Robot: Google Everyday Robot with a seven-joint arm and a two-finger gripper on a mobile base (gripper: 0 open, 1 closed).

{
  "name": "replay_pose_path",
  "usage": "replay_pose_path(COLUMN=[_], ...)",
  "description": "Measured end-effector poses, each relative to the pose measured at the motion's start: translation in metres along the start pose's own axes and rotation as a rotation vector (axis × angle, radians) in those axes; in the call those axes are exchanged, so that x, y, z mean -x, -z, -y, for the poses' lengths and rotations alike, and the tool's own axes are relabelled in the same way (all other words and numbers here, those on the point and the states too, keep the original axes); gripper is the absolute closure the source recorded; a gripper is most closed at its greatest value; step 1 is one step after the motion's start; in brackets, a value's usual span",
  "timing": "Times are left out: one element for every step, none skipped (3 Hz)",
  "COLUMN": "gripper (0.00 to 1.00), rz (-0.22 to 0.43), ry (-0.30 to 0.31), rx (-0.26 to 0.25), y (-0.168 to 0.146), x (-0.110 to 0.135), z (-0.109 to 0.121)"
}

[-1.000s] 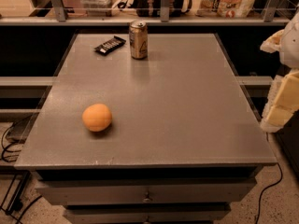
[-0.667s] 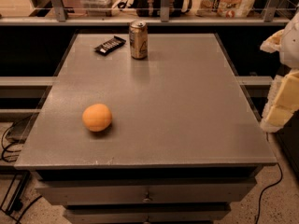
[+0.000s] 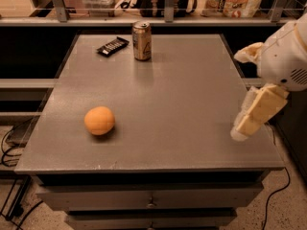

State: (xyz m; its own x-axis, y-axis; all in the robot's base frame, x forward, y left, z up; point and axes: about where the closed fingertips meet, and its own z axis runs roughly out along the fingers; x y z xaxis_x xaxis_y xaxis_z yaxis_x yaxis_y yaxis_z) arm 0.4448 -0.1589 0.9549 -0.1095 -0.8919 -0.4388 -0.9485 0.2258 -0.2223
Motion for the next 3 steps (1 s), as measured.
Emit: replay_pose_path(gripper=[0.00,0.00,0.00], rz=[0.125,0.179,0.182], ry=[0.059,0.054,0.050], rx=[0.011,0.043,0.039], y=[-0.029,-0.062,-0.063], x=[0.038,0.065,0.067], z=[-0.009,-0.017,-0.016])
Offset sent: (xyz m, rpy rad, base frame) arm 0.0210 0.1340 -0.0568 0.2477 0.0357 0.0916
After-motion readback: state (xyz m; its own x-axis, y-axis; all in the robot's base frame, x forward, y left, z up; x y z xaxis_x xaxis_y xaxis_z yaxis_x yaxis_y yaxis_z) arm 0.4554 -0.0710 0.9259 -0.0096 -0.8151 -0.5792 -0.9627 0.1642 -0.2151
